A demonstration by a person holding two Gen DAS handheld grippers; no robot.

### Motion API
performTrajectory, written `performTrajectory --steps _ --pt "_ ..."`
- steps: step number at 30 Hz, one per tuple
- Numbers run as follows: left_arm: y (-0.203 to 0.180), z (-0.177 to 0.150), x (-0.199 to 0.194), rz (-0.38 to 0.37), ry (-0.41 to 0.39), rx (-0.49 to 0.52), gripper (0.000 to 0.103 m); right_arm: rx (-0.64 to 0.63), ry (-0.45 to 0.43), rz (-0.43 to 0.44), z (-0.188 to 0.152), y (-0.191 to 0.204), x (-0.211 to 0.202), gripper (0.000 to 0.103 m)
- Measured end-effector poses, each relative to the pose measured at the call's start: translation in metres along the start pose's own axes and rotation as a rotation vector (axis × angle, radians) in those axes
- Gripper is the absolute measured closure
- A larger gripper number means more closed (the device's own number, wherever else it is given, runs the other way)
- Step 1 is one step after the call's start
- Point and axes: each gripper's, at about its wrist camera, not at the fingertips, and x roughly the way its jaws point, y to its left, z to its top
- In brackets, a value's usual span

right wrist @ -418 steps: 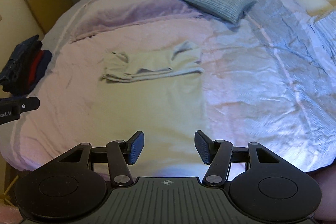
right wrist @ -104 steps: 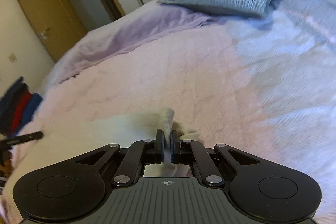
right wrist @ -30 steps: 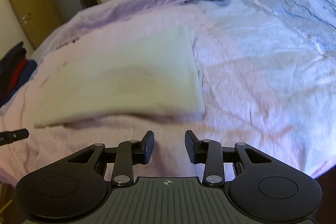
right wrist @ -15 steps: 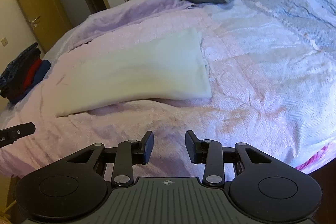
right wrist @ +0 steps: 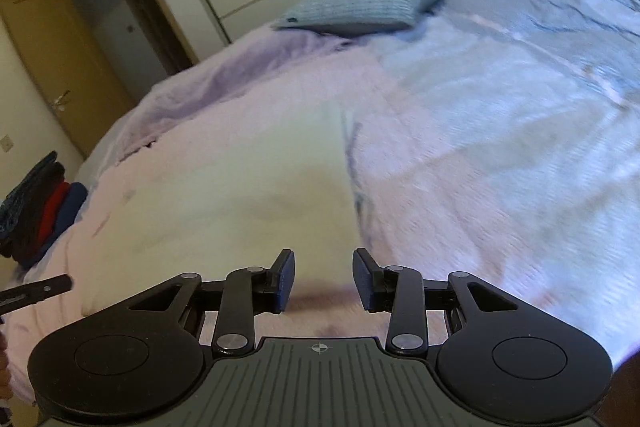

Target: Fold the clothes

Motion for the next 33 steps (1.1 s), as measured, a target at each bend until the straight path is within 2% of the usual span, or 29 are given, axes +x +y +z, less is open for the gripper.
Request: performTrajectory --steps 3,7,9,14,16,20,23,25,33 --pt "0.004 -0.007 0.028 0.009 0.038 -0.001 0.078 0.015 -0.021 0.033 -0.003 -0.008 0.022 0.066" --pt "0.009 -0.010 0.041 -0.005 0.080 0.007 0.078 0.026 0.133 -0.019 -0.008 -0.029 0.057 0.066" --pt "0.016 0.001 0.033 -0.033 0.091 -0.004 0.078 0.044 0.141 0.027 0.006 -0.041 0.055 0.066" --pt "0.031 0.028 0.046 -0.111 0.096 -0.079 0.080 0.118 0.124 0.168 0.048 -0.075 0.051 0.066" --pt "0.037 0.039 0.051 -0.143 0.098 -0.109 0.081 0.195 0.152 0.240 0.064 -0.097 0.071 0.065" --pt "0.048 0.060 0.062 -0.205 0.102 -0.169 0.081 0.335 0.235 0.328 0.077 -0.127 0.114 0.065" --pt "0.057 0.062 0.078 -0.265 0.138 -0.231 0.081 0.432 0.251 0.416 0.081 -0.140 0.133 0.063" --pt "0.064 0.062 0.087 -0.277 0.148 -0.264 0.081 0.484 0.262 0.468 0.082 -0.147 0.144 0.061" --pt "0.086 0.060 0.107 -0.324 0.162 -0.353 0.081 0.421 0.351 0.546 0.089 -0.145 0.162 0.061"
